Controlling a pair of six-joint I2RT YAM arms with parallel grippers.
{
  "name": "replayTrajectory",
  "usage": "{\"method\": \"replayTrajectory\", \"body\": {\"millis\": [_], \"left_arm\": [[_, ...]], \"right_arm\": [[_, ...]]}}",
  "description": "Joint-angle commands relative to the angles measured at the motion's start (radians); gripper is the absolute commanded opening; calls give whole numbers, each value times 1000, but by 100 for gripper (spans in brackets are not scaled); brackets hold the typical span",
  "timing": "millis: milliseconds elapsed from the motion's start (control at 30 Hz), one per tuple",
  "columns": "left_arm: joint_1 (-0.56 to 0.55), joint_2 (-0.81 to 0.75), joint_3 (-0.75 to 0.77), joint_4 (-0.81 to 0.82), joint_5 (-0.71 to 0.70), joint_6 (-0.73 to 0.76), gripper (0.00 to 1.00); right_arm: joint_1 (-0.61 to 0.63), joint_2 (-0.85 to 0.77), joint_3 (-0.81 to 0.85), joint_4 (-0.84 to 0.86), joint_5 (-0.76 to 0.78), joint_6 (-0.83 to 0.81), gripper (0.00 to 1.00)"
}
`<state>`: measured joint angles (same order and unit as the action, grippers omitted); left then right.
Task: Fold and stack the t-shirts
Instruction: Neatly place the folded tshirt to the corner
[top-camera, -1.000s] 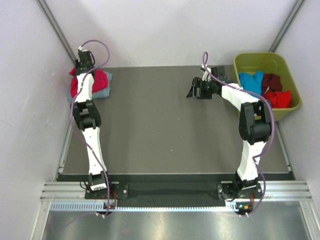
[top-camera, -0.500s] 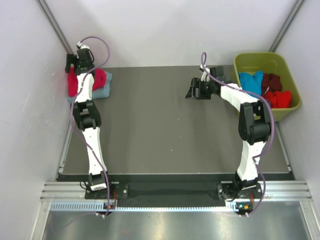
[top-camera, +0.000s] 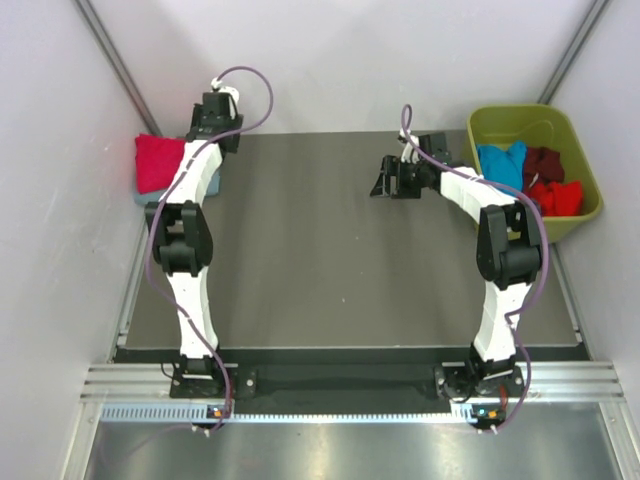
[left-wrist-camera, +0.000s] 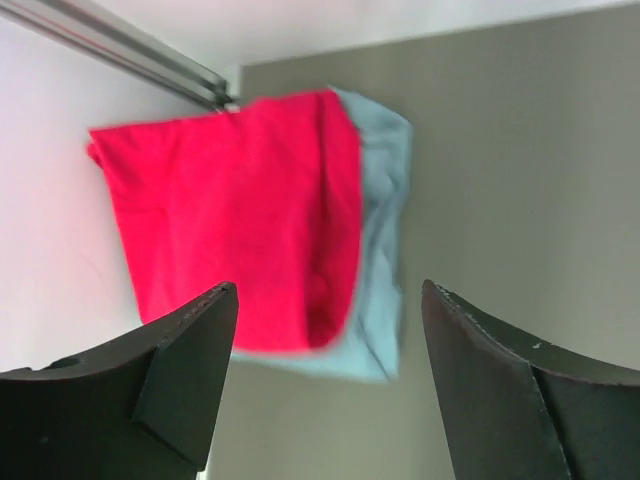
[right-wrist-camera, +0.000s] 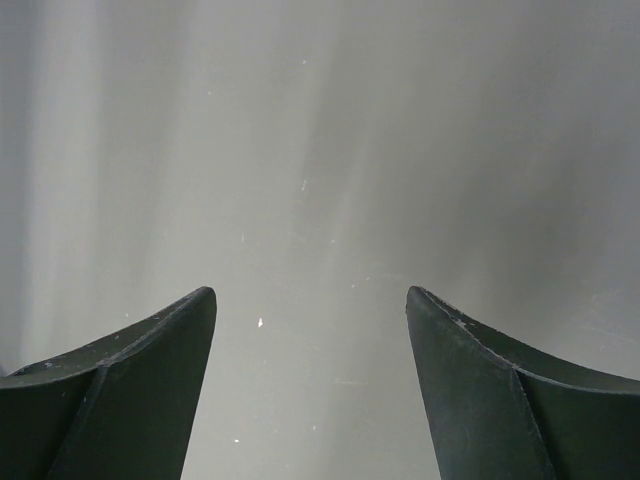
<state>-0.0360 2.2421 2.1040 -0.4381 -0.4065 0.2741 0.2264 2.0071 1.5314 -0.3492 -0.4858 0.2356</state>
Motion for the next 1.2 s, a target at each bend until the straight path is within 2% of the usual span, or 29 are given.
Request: {"method": "replayTrajectory", "body": {"millis": [0,33,67,133,233,400,667,1067,1167], "left_arm": [[41,-98,-100,-76,54,-88,79],[44,-96,-108,-83,64,-88,77],[59,-92,-96,-112,78,-92,70],[79,-75,-75,-135,132,-99,67],[110,-50,-56,-152,144,-67,69],[150,101,128,-313,192,-29,69],[159,163,232,-341,219,-39,71],[148,102,205,-356,267,-85,69],[146,114,195,-356,261,-87,61]], "right_arm": [[14,-16,36,33,-2,-10,78],[14,-10,38,33,-5,-9,78],[14,-5,41,33,-7,-4,78],[14,4,44,35,-11,4,78],[16,9,53,36,-17,10,78],[16,10,52,44,-17,7,78],[16,7,44,52,-17,-4,78],[22,59,90,64,-30,24,78],[27,67,99,64,-33,28,78]]}}
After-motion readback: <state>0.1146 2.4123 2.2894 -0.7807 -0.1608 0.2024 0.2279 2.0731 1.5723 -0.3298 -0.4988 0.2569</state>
